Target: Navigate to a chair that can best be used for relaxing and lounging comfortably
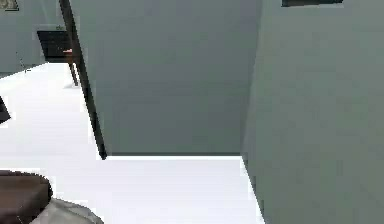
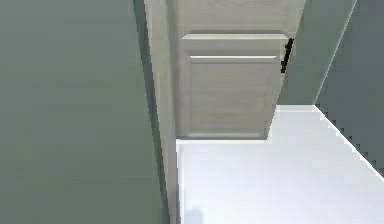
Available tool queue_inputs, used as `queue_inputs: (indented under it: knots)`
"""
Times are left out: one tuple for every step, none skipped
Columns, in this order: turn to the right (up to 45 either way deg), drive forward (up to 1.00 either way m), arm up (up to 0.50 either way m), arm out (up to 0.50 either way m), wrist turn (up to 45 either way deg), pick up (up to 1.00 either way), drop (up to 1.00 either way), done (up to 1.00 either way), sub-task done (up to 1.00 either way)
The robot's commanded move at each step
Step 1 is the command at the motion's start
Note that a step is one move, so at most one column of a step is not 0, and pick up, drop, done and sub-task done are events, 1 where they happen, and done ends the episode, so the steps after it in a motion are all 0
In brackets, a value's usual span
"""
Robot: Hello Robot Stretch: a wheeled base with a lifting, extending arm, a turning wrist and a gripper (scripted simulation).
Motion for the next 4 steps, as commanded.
queue_inputs:
  knots:
    - [45.0, 0.0, 0.0, 0.0, 0.0, 0.0, 0.0, 0.0, 0.0]
    - [45.0, 0.0, 0.0, 0.0, 0.0, 0.0, 0.0, 0.0, 0.0]
    - [45.0, 0.0, 0.0, 0.0, 0.0, 0.0, 0.0, 0.0, 0.0]
    - [0.0, 0.4, 0.0, 0.0, 0.0, 0.0, 0.0, 0.0, 0.0]
